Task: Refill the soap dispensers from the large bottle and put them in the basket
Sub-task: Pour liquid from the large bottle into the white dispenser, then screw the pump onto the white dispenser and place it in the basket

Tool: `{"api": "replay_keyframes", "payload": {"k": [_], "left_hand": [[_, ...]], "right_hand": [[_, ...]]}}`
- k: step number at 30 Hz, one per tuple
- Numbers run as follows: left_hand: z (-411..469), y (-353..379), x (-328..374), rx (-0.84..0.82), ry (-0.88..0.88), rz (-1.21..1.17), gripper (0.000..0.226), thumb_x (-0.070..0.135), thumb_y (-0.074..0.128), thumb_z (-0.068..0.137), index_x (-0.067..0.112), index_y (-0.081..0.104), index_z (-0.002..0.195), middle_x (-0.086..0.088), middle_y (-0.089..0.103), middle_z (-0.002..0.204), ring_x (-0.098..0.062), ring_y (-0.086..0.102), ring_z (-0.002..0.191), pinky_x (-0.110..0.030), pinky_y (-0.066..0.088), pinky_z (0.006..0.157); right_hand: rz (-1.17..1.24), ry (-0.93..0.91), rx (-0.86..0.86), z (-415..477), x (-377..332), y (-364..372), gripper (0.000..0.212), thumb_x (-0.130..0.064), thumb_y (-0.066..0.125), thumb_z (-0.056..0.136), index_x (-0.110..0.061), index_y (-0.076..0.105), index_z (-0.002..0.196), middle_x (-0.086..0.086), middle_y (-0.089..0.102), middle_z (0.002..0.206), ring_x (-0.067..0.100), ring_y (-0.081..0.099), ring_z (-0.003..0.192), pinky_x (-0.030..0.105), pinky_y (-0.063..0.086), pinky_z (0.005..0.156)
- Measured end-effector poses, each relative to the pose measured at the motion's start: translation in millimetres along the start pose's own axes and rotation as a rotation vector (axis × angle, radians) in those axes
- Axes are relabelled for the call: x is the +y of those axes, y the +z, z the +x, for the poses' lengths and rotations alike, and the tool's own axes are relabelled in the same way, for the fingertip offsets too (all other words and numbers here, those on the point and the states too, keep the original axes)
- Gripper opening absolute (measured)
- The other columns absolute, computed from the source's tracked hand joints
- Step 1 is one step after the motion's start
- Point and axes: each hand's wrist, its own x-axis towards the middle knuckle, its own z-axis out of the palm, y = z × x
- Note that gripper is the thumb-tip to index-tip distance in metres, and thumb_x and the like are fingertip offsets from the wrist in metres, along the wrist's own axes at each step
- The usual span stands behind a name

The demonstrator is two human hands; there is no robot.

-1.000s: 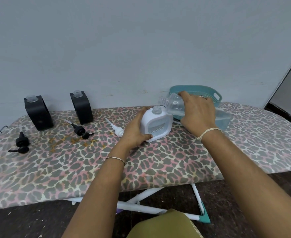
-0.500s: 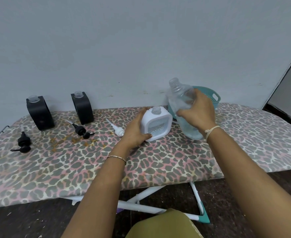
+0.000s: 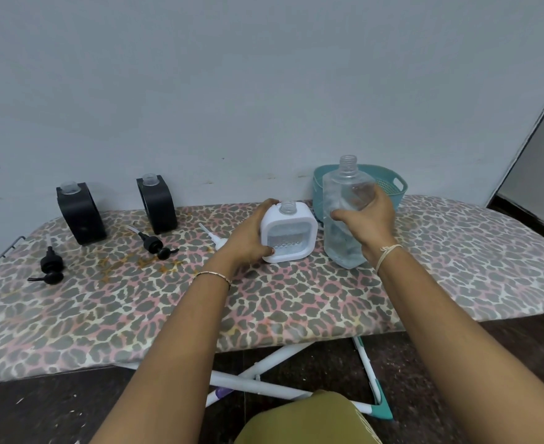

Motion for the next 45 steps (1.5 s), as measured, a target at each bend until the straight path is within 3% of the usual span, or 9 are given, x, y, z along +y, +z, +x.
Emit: {"api": "replay_keyframes", "payload": {"k": [9, 13, 20, 24, 27, 31, 36, 40, 45], "left_hand": [[-1.9, -0.1, 3.6, 0.051, -0.040, 0.151, 0.110, -0.001, 0.077, 0.070, 0.031, 0.011, 0.152, -0.006, 0.046, 0.142, -0.030, 0.056, 0.112, -0.044, 0.048, 0.092], [-8.6, 4.1, 2.8, 0.135, -0.036, 0.193, 0.109, 0.003, 0.077, 0.073, 0.030, 0.008, 0.153, -0.009, 0.050, 0.138, -0.028, 0.057, 0.111, -0.036, 0.048, 0.089], [-24.4, 4.5, -7.9, 0.292, -0.114, 0.125, 0.091, 0.001, 0.077, 0.073, 0.024, 0.030, 0.148, -0.005, 0.047, 0.143, -0.026, 0.054, 0.119, -0.043, 0.048, 0.098], [-38.9, 0.8, -17.0, 0.324, -0.159, 0.266, 0.073, 0.002, 0.074, 0.076, 0.020, 0.043, 0.140, -0.004, 0.058, 0.128, -0.021, 0.055, 0.115, -0.036, 0.049, 0.095], [-47.2, -0.1, -26.5, 0.332, -0.209, 0.358, 0.067, 0.013, 0.076, 0.076, 0.025, 0.048, 0.136, -0.005, 0.055, 0.130, -0.025, 0.045, 0.124, -0.041, 0.048, 0.095], [-59.7, -1.3, -37.5, 0.405, -0.270, 0.406, 0.058, 0.021, 0.072, 0.081, 0.026, 0.048, 0.135, -0.005, 0.049, 0.134, -0.028, 0.034, 0.127, -0.042, 0.040, 0.097], [-71.0, -8.1, -56.2, 0.381, -0.281, 0.380, 0.070, 0.025, 0.076, 0.079, 0.017, 0.043, 0.140, -0.007, 0.044, 0.141, -0.029, 0.036, 0.129, -0.042, 0.038, 0.103], [-71.8, -10.7, -62.0, 0.357, -0.171, 0.379, 0.060, 0.007, 0.063, 0.087, 0.018, 0.042, 0.142, -0.008, 0.044, 0.142, -0.028, 0.040, 0.129, -0.039, 0.035, 0.107], [-60.5, -17.2, -64.0, 0.290, -0.086, 0.580, 0.069, -0.009, 0.048, 0.085, 0.026, 0.041, 0.143, -0.002, 0.038, 0.150, -0.028, 0.039, 0.131, -0.045, 0.039, 0.104]], "right_hand": [[0.075, 0.025, 0.030, -0.3, 10.5, -4.3, 0.067, -0.014, 0.085, 0.065, -0.017, 0.050, 0.123, 0.001, 0.058, 0.123, 0.017, 0.055, 0.110, 0.026, 0.045, 0.089], [0.077, 0.019, 0.019, -5.3, 11.1, -7.7, 0.073, -0.016, 0.086, 0.067, -0.016, 0.045, 0.127, 0.003, 0.055, 0.130, 0.020, 0.053, 0.118, 0.032, 0.044, 0.099], [0.073, 0.010, 0.026, -14.9, 8.8, -11.0, 0.080, -0.018, 0.087, 0.068, -0.013, 0.040, 0.133, 0.005, 0.051, 0.134, 0.021, 0.049, 0.122, 0.024, 0.037, 0.093], [0.074, 0.000, 0.082, -27.7, 10.0, -8.1, 0.085, -0.018, 0.088, 0.067, -0.012, 0.039, 0.136, 0.004, 0.050, 0.135, 0.021, 0.049, 0.123, 0.025, 0.038, 0.095], [0.055, -0.029, 0.166, -46.4, 10.8, -2.7, 0.091, -0.020, 0.087, 0.067, -0.013, 0.035, 0.142, 0.005, 0.045, 0.139, 0.021, 0.045, 0.126, 0.029, 0.039, 0.102], [0.044, -0.269, 0.280, -79.2, 13.7, 7.4, 0.091, -0.013, 0.082, 0.071, -0.019, 0.030, 0.146, 0.002, 0.021, 0.156, 0.017, 0.023, 0.142, 0.040, 0.027, 0.116], [-0.109, -0.521, 0.094, -101.4, 19.4, 31.3, 0.094, -0.018, 0.080, 0.075, -0.016, 0.024, 0.150, 0.002, 0.019, 0.159, 0.009, 0.014, 0.145, 0.015, 0.009, 0.117], [-0.122, -0.446, -0.043, -97.5, 25.5, 50.5, 0.101, -0.025, 0.083, 0.072, -0.012, 0.020, 0.150, 0.006, 0.025, 0.155, 0.020, 0.021, 0.145, 0.041, 0.022, 0.119], [-0.133, -0.277, -0.125, -75.9, 32.9, 66.5, 0.118, -0.038, 0.087, 0.066, -0.009, 0.011, 0.152, 0.009, 0.016, 0.157, 0.024, 0.014, 0.146, 0.048, 0.019, 0.119]]}}
